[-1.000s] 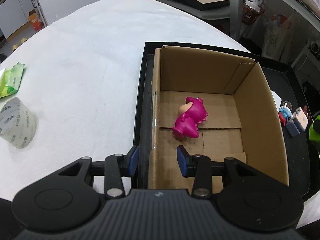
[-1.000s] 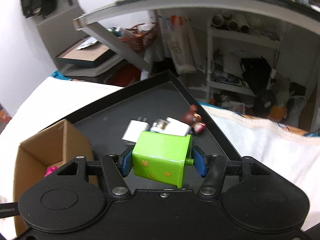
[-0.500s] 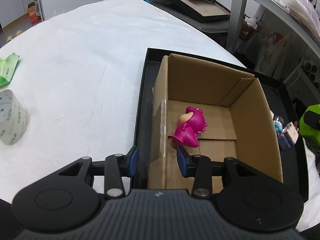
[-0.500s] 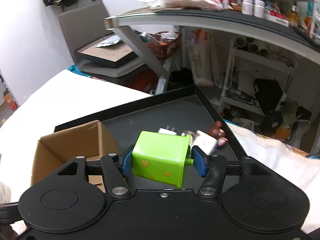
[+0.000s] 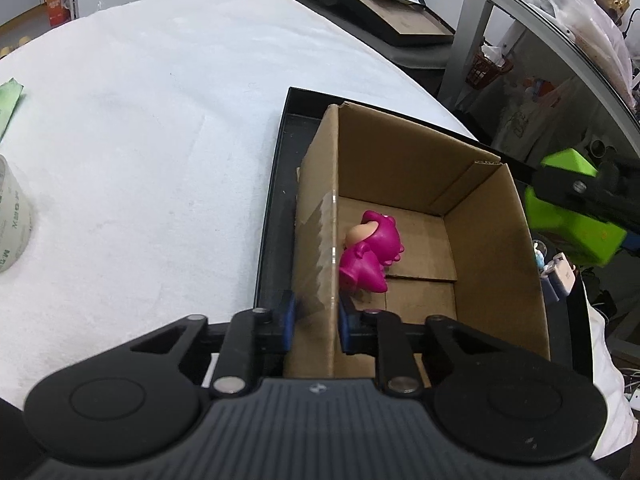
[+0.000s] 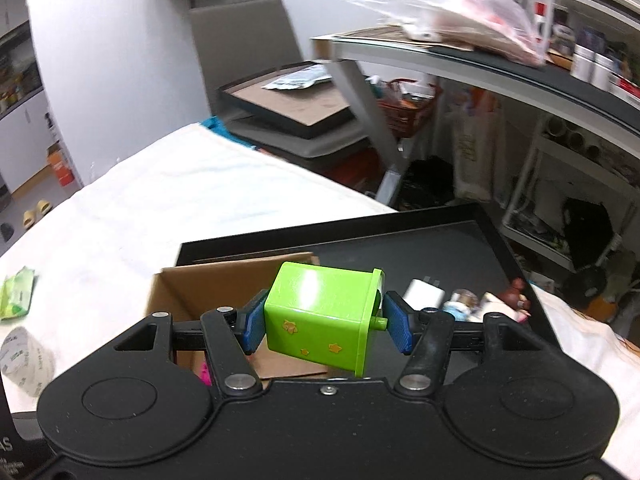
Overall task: Organize rigid objects
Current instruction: 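Carry the green container into the box and release it upright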
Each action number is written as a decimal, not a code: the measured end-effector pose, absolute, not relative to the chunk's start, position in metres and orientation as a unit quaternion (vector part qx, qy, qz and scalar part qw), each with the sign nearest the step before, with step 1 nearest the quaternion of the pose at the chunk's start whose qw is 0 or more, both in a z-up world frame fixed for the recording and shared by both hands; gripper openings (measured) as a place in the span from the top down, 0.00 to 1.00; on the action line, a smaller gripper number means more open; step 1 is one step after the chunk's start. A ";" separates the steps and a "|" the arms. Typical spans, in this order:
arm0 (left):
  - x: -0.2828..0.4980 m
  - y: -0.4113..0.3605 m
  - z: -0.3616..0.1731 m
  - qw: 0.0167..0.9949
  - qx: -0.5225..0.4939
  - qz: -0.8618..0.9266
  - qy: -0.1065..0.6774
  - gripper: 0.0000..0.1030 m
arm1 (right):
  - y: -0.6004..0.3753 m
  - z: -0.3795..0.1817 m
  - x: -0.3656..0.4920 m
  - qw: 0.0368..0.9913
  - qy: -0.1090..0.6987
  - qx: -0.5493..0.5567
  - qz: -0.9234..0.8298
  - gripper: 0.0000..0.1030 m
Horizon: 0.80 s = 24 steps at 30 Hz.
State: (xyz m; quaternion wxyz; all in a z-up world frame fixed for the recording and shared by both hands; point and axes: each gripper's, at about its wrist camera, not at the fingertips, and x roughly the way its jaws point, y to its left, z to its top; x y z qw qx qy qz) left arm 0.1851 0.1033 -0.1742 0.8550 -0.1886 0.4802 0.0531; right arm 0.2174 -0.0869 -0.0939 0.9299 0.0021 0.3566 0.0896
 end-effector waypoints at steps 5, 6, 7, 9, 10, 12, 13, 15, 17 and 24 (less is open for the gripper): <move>0.185 0.109 -0.177 0.851 -0.206 0.050 0.481 0.82 | -0.063 -0.095 0.224 0.922 0.369 -0.007 0.113 0.43; 0.185 0.109 -0.177 0.850 -0.208 0.049 0.481 0.82 | -0.059 -0.095 0.225 0.921 0.371 -0.009 0.116 0.43; 0.185 0.109 -0.177 0.851 -0.209 0.048 0.480 0.82 | -0.054 -0.095 0.225 0.921 0.371 -0.011 0.119 0.43; 0.184 0.110 -0.177 0.851 -0.209 0.046 0.480 0.82 | -0.046 -0.095 0.228 0.919 0.373 -0.016 0.124 0.43; 0.184 0.110 -0.177 0.851 -0.209 0.045 0.480 0.81 | -0.043 -0.095 0.229 0.919 0.373 -0.018 0.126 0.43; 0.184 0.111 -0.178 0.850 -0.212 0.045 0.480 0.81 | -0.037 -0.096 0.233 0.917 0.375 -0.021 0.134 0.43; 0.184 0.112 -0.178 0.850 -0.212 0.045 0.480 0.81 | -0.034 -0.096 0.234 0.916 0.376 -0.022 0.138 0.43; 0.184 0.111 -0.178 0.850 -0.210 0.045 0.480 0.81 | -0.029 -0.097 0.238 0.914 0.377 -0.028 0.147 0.41; 0.184 0.111 -0.178 0.851 -0.211 0.044 0.478 0.81 | -0.024 -0.097 0.239 0.916 0.369 -0.044 0.150 0.36; 0.184 0.110 -0.177 0.850 -0.210 0.048 0.480 0.81 | -0.042 -0.095 0.233 0.915 0.373 -0.042 0.150 0.26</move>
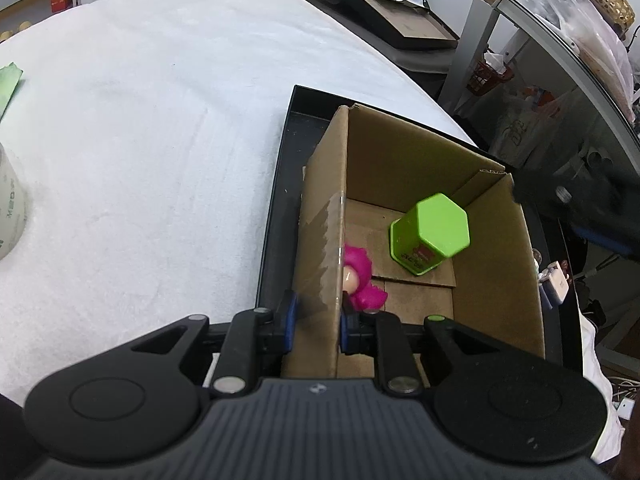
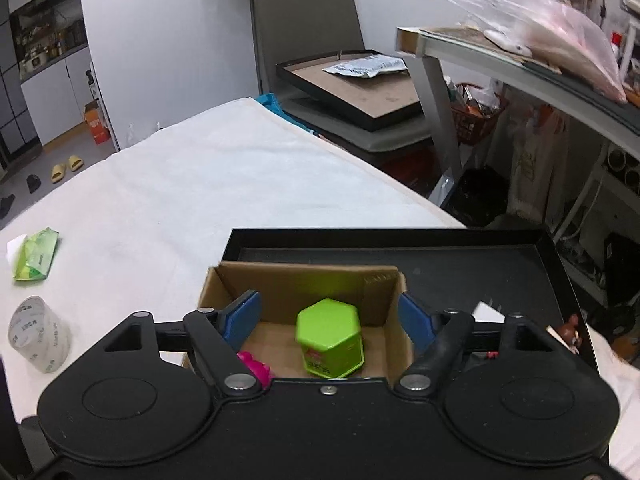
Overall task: Organize rigid objects
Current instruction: 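Carry the green container into the box and release it upright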
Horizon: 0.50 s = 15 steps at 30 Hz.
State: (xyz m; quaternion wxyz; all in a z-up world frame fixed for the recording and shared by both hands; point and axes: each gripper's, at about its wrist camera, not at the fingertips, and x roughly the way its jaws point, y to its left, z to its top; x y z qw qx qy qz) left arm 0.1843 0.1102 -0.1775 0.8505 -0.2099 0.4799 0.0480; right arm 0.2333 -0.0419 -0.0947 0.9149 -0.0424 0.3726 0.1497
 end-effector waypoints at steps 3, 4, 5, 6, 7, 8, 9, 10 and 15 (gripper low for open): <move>0.184 0.108 -0.176 0.852 -0.203 0.050 0.481 0.81 | -0.058 -0.094 0.229 0.914 0.376 -0.036 0.145 0.23; 0.184 0.106 -0.175 0.852 -0.199 0.050 0.481 0.81 | -0.064 -0.094 0.227 0.915 0.376 -0.035 0.142 0.23; 0.184 0.106 -0.175 0.853 -0.197 0.051 0.482 0.81 | -0.068 -0.094 0.226 0.916 0.375 -0.034 0.140 0.23; 0.184 0.104 -0.174 0.853 -0.193 0.053 0.482 0.81 | -0.074 -0.094 0.223 0.916 0.375 -0.032 0.138 0.23; 0.185 0.103 -0.174 0.853 -0.190 0.054 0.483 0.81 | -0.079 -0.094 0.222 0.917 0.375 -0.030 0.135 0.23; 0.185 0.102 -0.173 0.853 -0.186 0.056 0.485 0.81 | -0.085 -0.094 0.221 0.917 0.375 -0.026 0.133 0.23; 0.185 0.101 -0.173 0.853 -0.183 0.058 0.486 0.81 | -0.090 -0.095 0.219 0.917 0.375 -0.023 0.132 0.22; 0.185 0.100 -0.172 0.853 -0.179 0.060 0.487 0.81 | -0.095 -0.095 0.218 0.918 0.374 -0.021 0.130 0.22; 0.187 0.091 -0.166 0.856 -0.152 0.074 0.488 0.78 | -0.119 -0.098 0.217 0.920 0.373 -0.007 0.118 0.21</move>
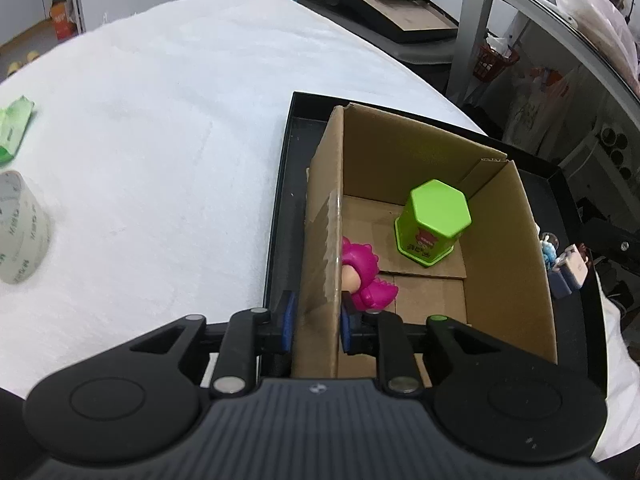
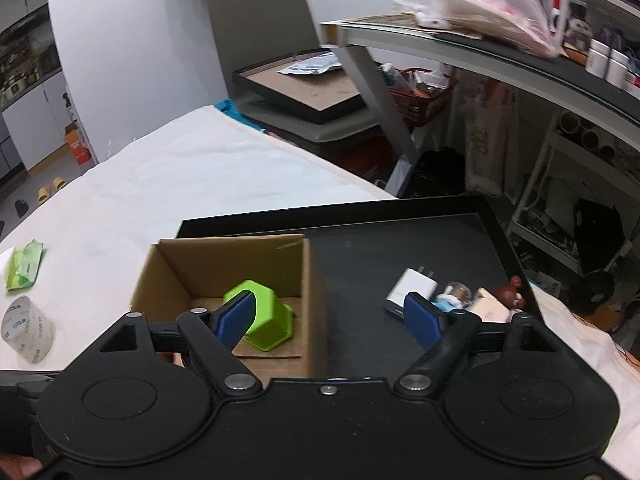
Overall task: Organize rigid objects
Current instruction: 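Carry the green container into the box and release it upright, then grasp the lavender block with the right gripper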
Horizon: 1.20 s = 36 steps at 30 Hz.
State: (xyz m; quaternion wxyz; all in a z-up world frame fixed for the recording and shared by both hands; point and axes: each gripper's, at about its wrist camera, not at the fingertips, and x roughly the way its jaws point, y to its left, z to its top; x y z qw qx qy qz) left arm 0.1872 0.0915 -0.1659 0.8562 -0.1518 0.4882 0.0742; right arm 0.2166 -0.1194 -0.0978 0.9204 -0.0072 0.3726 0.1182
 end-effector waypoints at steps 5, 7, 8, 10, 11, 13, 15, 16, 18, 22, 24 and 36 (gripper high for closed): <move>0.189 0.085 -0.163 0.855 -0.133 0.085 0.495 0.77 | -0.143 -0.105 0.219 0.921 0.375 0.013 0.102 0.20; 0.191 0.083 -0.162 0.853 -0.126 0.091 0.497 0.77 | -0.150 -0.109 0.219 0.922 0.374 0.020 0.096 0.20; 0.191 0.082 -0.161 0.853 -0.123 0.094 0.498 0.77 | -0.154 -0.112 0.219 0.923 0.373 0.024 0.093 0.20; 0.193 0.079 -0.159 0.853 -0.114 0.099 0.500 0.77 | -0.161 -0.116 0.219 0.924 0.371 0.034 0.086 0.20; 0.194 0.077 -0.157 0.853 -0.109 0.101 0.499 0.77 | -0.163 -0.118 0.219 0.925 0.370 0.039 0.083 0.20; 0.196 0.072 -0.154 0.855 -0.097 0.103 0.499 0.76 | -0.168 -0.123 0.220 0.926 0.367 0.047 0.077 0.18; 0.200 0.067 -0.151 0.855 -0.088 0.108 0.500 0.72 | -0.172 -0.129 0.221 0.927 0.365 0.056 0.067 0.18; 0.201 0.065 -0.150 0.855 -0.085 0.111 0.500 0.71 | -0.174 -0.131 0.221 0.927 0.366 0.061 0.063 0.18; 0.204 0.062 -0.149 0.854 -0.078 0.120 0.500 0.67 | -0.179 -0.136 0.223 0.925 0.368 0.072 0.055 0.18; 0.210 0.058 -0.149 0.852 -0.070 0.130 0.502 0.64 | -0.189 -0.145 0.226 0.924 0.370 0.097 0.034 0.18; 0.213 0.057 -0.149 0.852 -0.066 0.133 0.502 0.63 | -0.195 -0.149 0.228 0.922 0.369 0.112 0.024 0.18; 0.227 0.046 -0.149 0.840 -0.051 0.163 0.516 0.61 | -0.223 -0.183 0.256 0.907 0.384 0.172 -0.032 0.14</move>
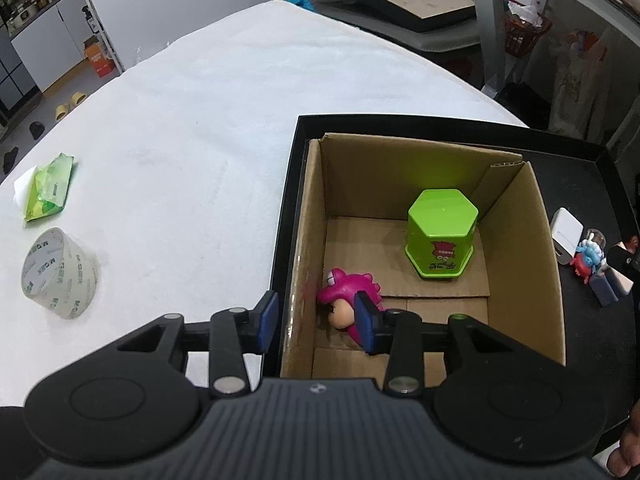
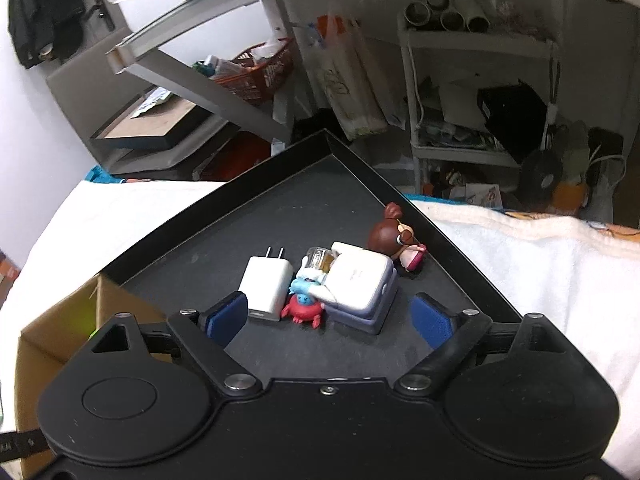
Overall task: Organize rigid objects
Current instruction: 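Grasp the lavender block with the right gripper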
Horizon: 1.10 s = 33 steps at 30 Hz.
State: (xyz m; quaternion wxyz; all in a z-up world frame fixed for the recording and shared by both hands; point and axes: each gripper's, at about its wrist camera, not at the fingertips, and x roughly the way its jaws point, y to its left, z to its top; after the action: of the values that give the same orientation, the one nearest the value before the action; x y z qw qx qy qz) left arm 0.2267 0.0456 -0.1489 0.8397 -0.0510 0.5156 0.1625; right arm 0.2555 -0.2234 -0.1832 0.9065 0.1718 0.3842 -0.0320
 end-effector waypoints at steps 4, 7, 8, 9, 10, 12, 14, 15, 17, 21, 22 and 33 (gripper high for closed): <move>0.232 0.041 -0.150 0.835 -0.052 0.169 0.522 0.61 | -0.227 -0.191 0.263 0.904 0.388 0.178 -0.033 0.14; 0.235 0.036 -0.151 0.832 -0.039 0.174 0.526 0.60 | -0.232 -0.197 0.273 0.898 0.397 0.188 -0.035 0.14; 0.236 0.035 -0.151 0.831 -0.037 0.176 0.527 0.60 | -0.233 -0.198 0.275 0.896 0.398 0.192 -0.034 0.14; 0.236 0.034 -0.151 0.830 -0.037 0.177 0.527 0.59 | -0.234 -0.200 0.278 0.896 0.398 0.193 -0.033 0.14; 0.237 0.034 -0.152 0.830 -0.038 0.178 0.527 0.58 | -0.234 -0.201 0.280 0.897 0.398 0.190 -0.035 0.14; 0.237 0.033 -0.151 0.829 -0.037 0.180 0.528 0.58 | -0.235 -0.204 0.283 0.896 0.400 0.185 -0.045 0.14; 0.237 0.032 -0.151 0.828 -0.036 0.181 0.529 0.58 | -0.238 -0.208 0.285 0.892 0.406 0.192 -0.045 0.15; 0.236 0.032 -0.151 0.828 -0.036 0.182 0.529 0.58 | -0.238 -0.210 0.286 0.890 0.413 0.192 -0.042 0.22; 0.235 0.032 -0.150 0.828 -0.039 0.183 0.528 0.58 | -0.238 -0.214 0.287 0.885 0.424 0.187 -0.038 0.42; 0.231 0.031 -0.148 0.829 -0.042 0.182 0.527 0.58 | -0.230 -0.211 0.282 0.891 0.428 0.150 -0.026 0.50; 0.229 0.031 -0.147 0.830 -0.043 0.180 0.527 0.58 | -0.228 -0.210 0.280 0.891 0.429 0.145 -0.022 0.50; 0.219 0.035 -0.140 0.834 -0.065 0.170 0.522 0.58 | -0.238 -0.193 0.258 0.889 0.429 0.159 0.005 0.57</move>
State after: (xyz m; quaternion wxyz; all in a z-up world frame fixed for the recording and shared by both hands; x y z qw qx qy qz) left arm 0.2186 0.0349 -0.1398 0.8335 -0.0653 0.5217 0.1697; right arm 0.2577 -0.2380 -0.1925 0.8889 0.1594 0.4294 0.0051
